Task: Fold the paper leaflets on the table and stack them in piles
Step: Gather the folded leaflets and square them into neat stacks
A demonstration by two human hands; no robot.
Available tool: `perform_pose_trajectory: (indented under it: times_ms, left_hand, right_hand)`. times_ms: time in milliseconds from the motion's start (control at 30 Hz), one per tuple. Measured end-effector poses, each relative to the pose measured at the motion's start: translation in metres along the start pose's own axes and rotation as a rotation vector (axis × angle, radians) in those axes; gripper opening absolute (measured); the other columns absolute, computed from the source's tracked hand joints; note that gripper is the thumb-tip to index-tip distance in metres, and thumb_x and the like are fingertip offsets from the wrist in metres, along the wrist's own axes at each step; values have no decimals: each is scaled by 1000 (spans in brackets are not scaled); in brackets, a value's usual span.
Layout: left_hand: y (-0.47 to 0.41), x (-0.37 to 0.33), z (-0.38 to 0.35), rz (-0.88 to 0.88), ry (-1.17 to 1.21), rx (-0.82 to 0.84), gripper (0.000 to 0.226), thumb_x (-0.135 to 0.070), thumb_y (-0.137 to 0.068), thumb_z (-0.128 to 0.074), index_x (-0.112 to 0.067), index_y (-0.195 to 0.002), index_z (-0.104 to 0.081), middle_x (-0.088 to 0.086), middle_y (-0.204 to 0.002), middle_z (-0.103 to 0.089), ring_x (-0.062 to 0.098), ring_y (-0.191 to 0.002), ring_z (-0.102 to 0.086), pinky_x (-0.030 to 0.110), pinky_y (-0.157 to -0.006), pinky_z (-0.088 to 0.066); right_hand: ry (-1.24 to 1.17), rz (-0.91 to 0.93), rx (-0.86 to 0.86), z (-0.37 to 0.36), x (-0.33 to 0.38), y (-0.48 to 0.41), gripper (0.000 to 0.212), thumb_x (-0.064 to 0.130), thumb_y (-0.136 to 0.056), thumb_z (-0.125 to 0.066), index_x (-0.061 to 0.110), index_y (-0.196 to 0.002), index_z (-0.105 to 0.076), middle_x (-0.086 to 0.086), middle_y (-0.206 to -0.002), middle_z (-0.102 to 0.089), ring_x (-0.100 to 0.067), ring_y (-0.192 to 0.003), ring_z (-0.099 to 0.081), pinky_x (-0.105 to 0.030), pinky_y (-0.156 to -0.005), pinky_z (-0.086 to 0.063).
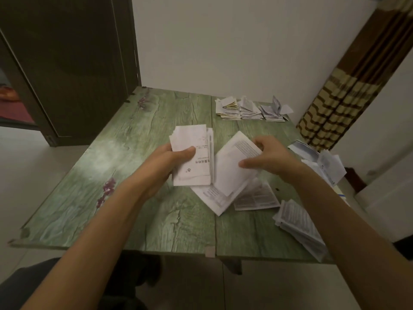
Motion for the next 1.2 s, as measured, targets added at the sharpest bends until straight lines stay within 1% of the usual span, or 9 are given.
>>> perform_pose_trajectory:
  times_ms: [200, 300, 400, 567, 667, 767, 933, 1067, 1200]
  left_hand:
    - [10, -15, -14, -103, -235, 156, 29, -30, -77, -62, -20, -103, -60, -3, -91, -74, 15, -83, -71, 23, -68, -57]
    - [9, -16, 0, -150, -218, 47, 17, -20, -84, -62, -22, -100, -59, -7, -85, -74, 12, -78, -71, 19, -63, -55]
    - [11, -18, 20, -225, -176, -132, 16, -19, -85, -63, -25, -99, -58, -6, -88, -70, 4, -74, -69, 15, -62, -54]
    - [29, -34, 31, -466, -253, -351, 37, -13, -85, -63, -25, -114, -43, -23, -100, -54, -20, -81, -57, 3, -61, -45]
    - [36, -37, 34, -584, -229, -401, 68, 0, -82, -65, -24, -130, -22, -21, -114, -46, -17, -97, -55, 4, -71, -47]
    - [33, -19, 36, -511, -156, -417, 92, 3, -78, -69, -22, -141, -6, -18, -114, -47, -16, -95, -57, 5, -71, -47]
    - [26, -2, 30, -447, -132, -394, 72, 7, -74, -71, -21, -122, -25, -18, -109, -48, -20, -88, -56, 5, -65, -47]
    - [20, 12, 33, -406, -162, -384, 76, -5, -70, -75, -27, -119, -22, -7, -118, -49, -3, -100, -58, 22, -77, -55]
    - [25, 1, 41, -437, -169, -445, 61, -2, -74, -74, -22, -114, -33, -15, -106, -53, -18, -87, -56, 6, -68, -48]
  right_hand:
    - [-218, 185, 107, -29, 71, 8, 18, -4, -73, -72, 8, -82, -61, -7, -84, -66, -18, -77, -64, -21, -64, -55]
    - [-495, 150, 12, -38, 73, 4, 11, 15, -84, -67, 7, -89, -61, -12, -87, -66, -24, -82, -64, -33, -77, -56]
    - [-874, 32, 135, -79, 66, 8, 51, 46, -88, -49, 2, -112, -58, -20, -105, -67, -34, -97, -65, -48, -89, -52]
    - [-735, 182, 2, -106, 81, 19, 22, 11, -93, -54, 16, -115, -52, -5, -112, -64, -19, -103, -63, -29, -85, -54]
    - [-758, 345, -59, -97, 97, 22, 30, -1, -88, -57, 23, -107, -51, -6, -112, -62, -17, -102, -61, -25, -81, -55]
    - [-796, 316, -22, -108, 89, 22, 39, -9, -82, -59, 24, -102, -53, -11, -110, -62, -19, -100, -61, -28, -80, -56]
    - [-931, 193, 48, -134, 75, 26, 45, -13, -83, -47, 16, -117, -47, -3, -107, -61, -12, -95, -61, -18, -70, -53]
    - [-796, 204, 21, -148, 76, 29, 47, -1, -88, -52, 29, -119, -35, 2, -117, -56, -12, -105, -57, -20, -83, -50]
    - [-743, 280, -26, -133, 80, 30, 41, 0, -88, -57, 23, -117, -39, 12, -106, -57, -5, -100, -59, -14, -80, -50]
Point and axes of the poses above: each hand's wrist, its own y-axis away from the middle knuckle, its own z-axis out of the back of the hand, x = y × z, the point moved 9 cm from there along -y, towards the middle knuckle
